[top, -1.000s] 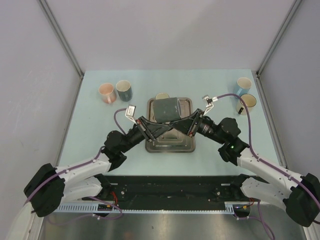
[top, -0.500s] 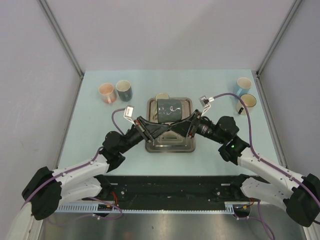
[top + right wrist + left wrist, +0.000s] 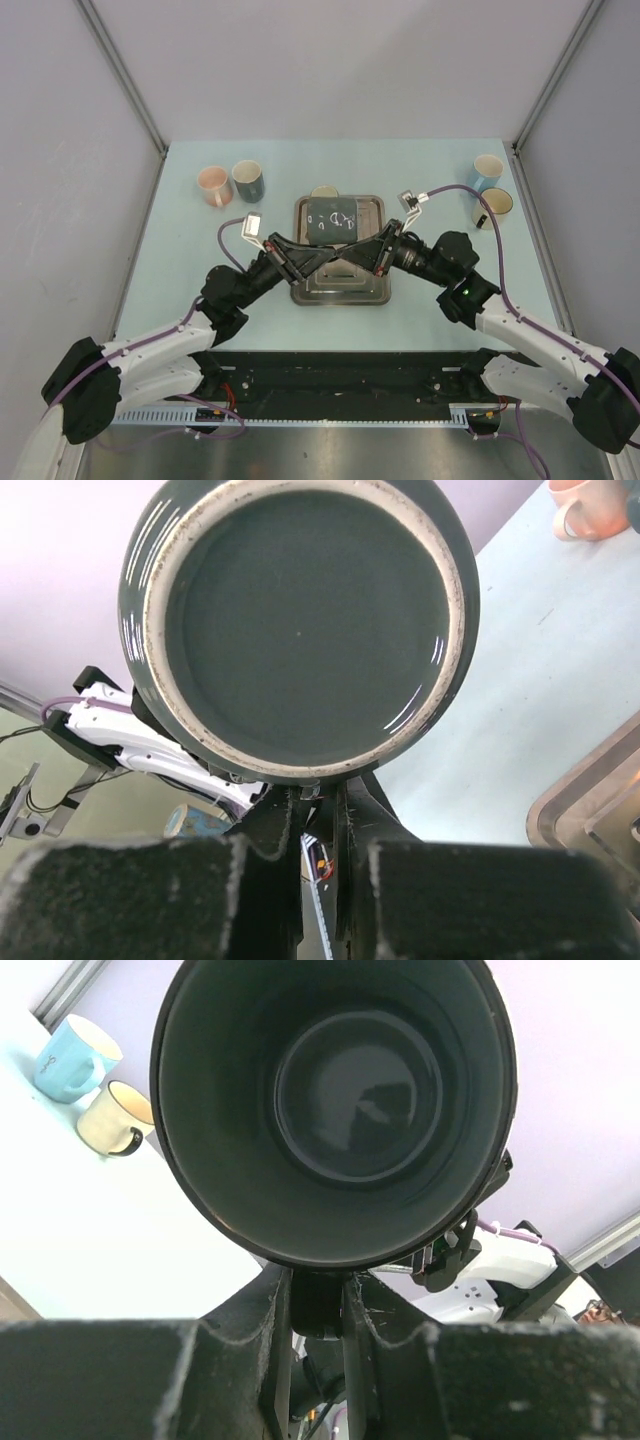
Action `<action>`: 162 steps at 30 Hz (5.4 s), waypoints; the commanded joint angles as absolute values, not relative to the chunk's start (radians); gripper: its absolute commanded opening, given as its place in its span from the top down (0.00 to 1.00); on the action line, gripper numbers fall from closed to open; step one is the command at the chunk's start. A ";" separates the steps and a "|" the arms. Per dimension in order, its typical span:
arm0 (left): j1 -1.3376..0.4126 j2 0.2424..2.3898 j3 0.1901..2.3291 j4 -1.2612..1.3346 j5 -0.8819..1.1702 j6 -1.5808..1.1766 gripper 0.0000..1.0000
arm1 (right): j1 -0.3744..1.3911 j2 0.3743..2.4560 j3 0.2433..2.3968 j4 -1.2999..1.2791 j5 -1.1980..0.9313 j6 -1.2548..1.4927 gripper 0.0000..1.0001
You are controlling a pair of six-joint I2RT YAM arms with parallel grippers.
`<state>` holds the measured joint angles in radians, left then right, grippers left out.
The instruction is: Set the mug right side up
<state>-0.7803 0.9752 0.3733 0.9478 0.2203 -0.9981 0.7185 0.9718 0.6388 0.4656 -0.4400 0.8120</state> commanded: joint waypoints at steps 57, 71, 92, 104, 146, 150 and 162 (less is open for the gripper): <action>-0.752 0.927 0.351 1.186 0.249 -1.057 1.00 | 0.680 1.000 0.747 0.448 -0.548 0.778 0.48; -0.752 0.835 0.315 1.138 0.153 -1.002 1.00 | 0.681 0.977 0.769 0.330 -0.511 0.709 0.45; -0.586 0.535 0.564 0.141 -0.239 -0.552 0.99 | 0.753 0.801 0.819 -0.130 -0.229 0.486 0.50; -0.402 0.782 0.767 -0.225 -0.402 -0.409 1.00 | 0.778 0.752 0.819 -0.290 -0.064 0.428 0.52; -0.110 1.643 1.020 -0.207 -0.245 -0.348 1.00 | 0.701 0.729 0.862 -0.456 -0.029 0.347 0.50; -0.110 1.646 1.026 -0.235 -0.247 -0.350 0.89 | 0.681 0.719 0.873 -0.480 -0.020 0.331 0.50; -0.112 1.430 0.916 -0.297 -0.210 -0.393 0.53 | 0.655 0.703 0.887 -0.486 -0.043 0.328 0.49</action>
